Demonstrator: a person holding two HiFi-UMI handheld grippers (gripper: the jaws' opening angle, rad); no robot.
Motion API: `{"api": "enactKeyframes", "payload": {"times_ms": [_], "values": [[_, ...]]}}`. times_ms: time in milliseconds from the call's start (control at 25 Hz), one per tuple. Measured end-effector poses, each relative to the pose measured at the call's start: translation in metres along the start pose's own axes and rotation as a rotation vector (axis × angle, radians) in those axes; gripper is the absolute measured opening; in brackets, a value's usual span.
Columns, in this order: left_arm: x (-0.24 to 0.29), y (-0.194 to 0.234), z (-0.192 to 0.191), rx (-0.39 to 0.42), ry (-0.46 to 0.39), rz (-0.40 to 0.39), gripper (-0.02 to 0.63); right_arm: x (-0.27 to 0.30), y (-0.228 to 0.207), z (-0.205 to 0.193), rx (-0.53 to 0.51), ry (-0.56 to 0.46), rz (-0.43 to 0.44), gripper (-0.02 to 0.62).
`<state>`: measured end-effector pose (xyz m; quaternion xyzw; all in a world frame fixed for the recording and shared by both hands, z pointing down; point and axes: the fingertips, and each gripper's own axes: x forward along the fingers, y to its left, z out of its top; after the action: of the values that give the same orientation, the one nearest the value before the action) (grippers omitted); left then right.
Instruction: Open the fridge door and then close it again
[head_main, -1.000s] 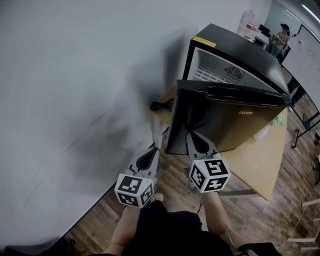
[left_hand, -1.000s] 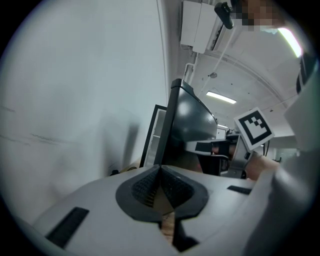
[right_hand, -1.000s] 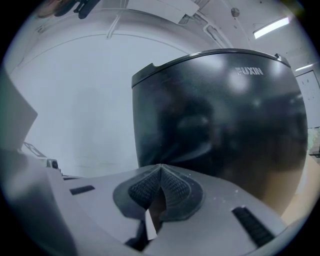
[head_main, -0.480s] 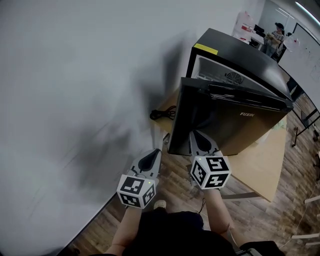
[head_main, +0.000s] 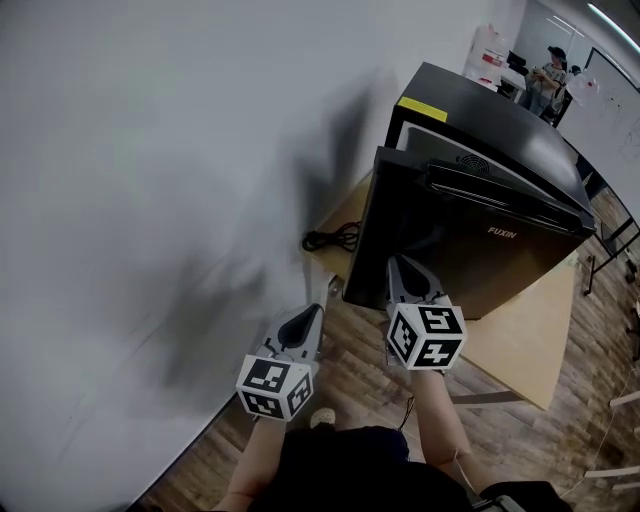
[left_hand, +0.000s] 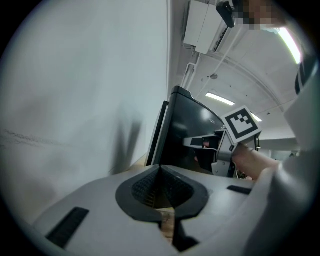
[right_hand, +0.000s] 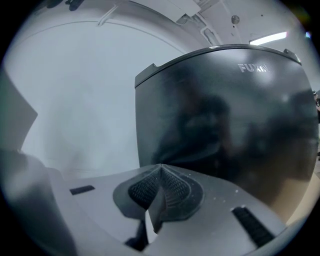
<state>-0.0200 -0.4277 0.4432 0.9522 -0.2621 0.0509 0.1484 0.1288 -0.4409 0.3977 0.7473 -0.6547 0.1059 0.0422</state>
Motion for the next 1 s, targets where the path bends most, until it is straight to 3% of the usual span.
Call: {"api": "enactKeyframes", "payload": {"times_ms": [1000], "values": [[0.023,0.037,-0.008,-0.029,0.032,0.056,0.006,0.058,-0.059,0.02,-0.02,-0.007,-0.128,-0.009]]}}
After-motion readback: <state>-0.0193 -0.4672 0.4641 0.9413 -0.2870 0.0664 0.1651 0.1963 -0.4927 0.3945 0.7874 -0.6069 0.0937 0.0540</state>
